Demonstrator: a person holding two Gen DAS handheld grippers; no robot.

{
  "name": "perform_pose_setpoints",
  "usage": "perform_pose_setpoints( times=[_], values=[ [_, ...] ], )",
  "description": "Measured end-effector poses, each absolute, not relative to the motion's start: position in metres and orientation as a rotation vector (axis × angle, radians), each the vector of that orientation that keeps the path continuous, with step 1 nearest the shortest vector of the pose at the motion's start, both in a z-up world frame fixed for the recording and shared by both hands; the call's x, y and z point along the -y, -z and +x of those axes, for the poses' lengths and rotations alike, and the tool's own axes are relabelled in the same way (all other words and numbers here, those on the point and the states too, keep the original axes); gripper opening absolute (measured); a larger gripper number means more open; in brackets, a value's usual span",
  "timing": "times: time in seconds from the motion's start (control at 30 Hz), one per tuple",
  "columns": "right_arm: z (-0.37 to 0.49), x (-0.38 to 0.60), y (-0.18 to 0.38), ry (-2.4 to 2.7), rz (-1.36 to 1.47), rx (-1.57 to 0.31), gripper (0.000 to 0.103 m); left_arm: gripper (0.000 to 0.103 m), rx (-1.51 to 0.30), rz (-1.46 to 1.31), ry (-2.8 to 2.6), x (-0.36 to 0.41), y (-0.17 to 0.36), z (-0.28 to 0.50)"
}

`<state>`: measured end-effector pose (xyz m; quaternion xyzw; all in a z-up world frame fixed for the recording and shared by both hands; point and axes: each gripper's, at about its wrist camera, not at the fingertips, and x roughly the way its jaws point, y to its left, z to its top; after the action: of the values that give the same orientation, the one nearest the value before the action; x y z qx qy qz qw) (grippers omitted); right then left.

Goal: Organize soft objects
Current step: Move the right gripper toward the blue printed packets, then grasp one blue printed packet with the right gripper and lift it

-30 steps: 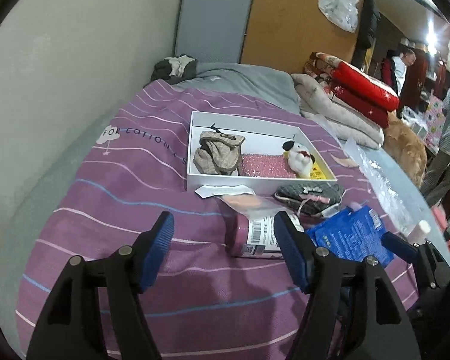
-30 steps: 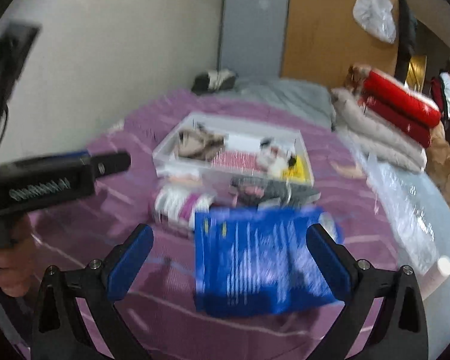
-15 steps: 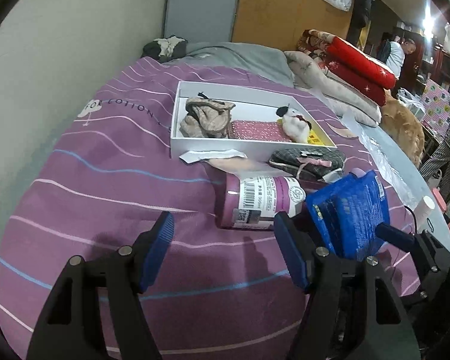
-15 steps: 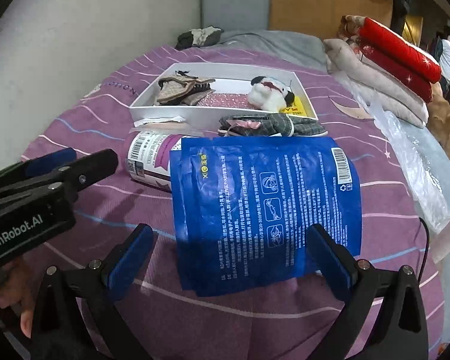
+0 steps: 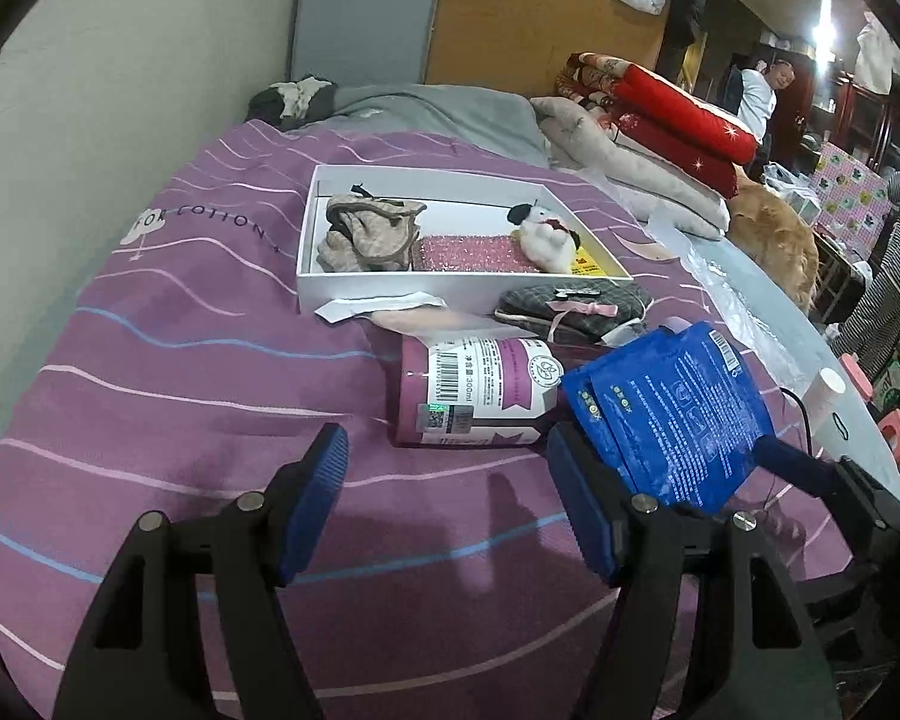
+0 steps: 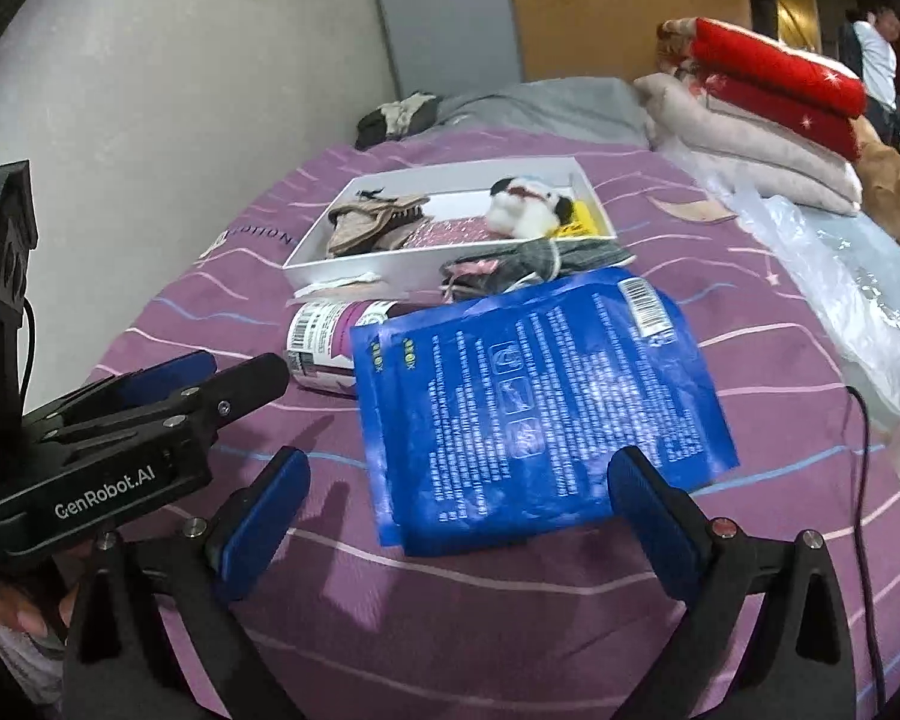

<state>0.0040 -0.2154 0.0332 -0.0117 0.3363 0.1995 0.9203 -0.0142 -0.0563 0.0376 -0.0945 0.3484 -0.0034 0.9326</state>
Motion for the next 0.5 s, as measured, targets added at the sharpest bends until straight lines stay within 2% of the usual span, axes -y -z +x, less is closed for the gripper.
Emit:
perform_pose_setpoints(
  times=[0.23,0.37,0.5],
  values=[
    [0.004,0.234,-0.039,-0.376,0.055,-0.656,0.101,0.070,-0.731,-0.195,0.032,0.058,-0.035,-0.012],
    [0.009,0.247,-0.041,-0.377,0.119,-0.665,0.092,0.070,-0.723,-0.201,0.071,0.060,-0.037,-0.014],
    [0.017,0.265,-0.048,-0.425,0.178,-0.656,0.091,0.050,-0.742,-0.242,0.163,0.067,-0.040,-0.013]
  ],
)
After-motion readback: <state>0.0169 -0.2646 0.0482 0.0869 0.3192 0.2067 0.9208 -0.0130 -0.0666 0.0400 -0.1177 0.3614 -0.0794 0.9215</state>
